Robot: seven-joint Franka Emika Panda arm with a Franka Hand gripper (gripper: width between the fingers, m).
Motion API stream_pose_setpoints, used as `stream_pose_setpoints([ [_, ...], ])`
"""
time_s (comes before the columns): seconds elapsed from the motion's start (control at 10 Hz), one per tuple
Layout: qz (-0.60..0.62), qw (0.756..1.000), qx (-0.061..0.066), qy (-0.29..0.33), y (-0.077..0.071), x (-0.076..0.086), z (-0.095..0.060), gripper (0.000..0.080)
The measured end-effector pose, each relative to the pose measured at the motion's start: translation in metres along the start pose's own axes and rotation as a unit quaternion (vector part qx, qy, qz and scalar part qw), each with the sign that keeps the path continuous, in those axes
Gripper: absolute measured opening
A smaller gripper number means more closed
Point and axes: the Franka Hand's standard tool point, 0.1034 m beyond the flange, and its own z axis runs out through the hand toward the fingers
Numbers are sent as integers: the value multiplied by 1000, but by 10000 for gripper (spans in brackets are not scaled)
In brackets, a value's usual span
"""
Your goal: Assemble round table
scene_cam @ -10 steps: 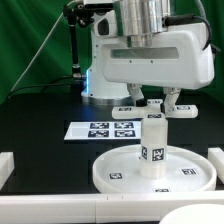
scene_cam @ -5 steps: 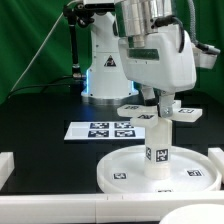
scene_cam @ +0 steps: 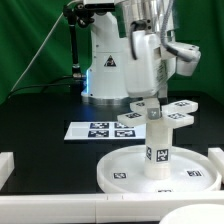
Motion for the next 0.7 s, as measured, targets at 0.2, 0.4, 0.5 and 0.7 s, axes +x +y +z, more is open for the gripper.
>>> stream_pose_setpoints([
  [0.2,68,998,0,-2,-1,0,0,442],
  [0.4,70,998,0,-6,-1,1,0,446],
  [0.5,57,998,1,-10,-1,-1,-3,446],
  [0.7,42,998,11,-34,-2,-7,-24,611],
])
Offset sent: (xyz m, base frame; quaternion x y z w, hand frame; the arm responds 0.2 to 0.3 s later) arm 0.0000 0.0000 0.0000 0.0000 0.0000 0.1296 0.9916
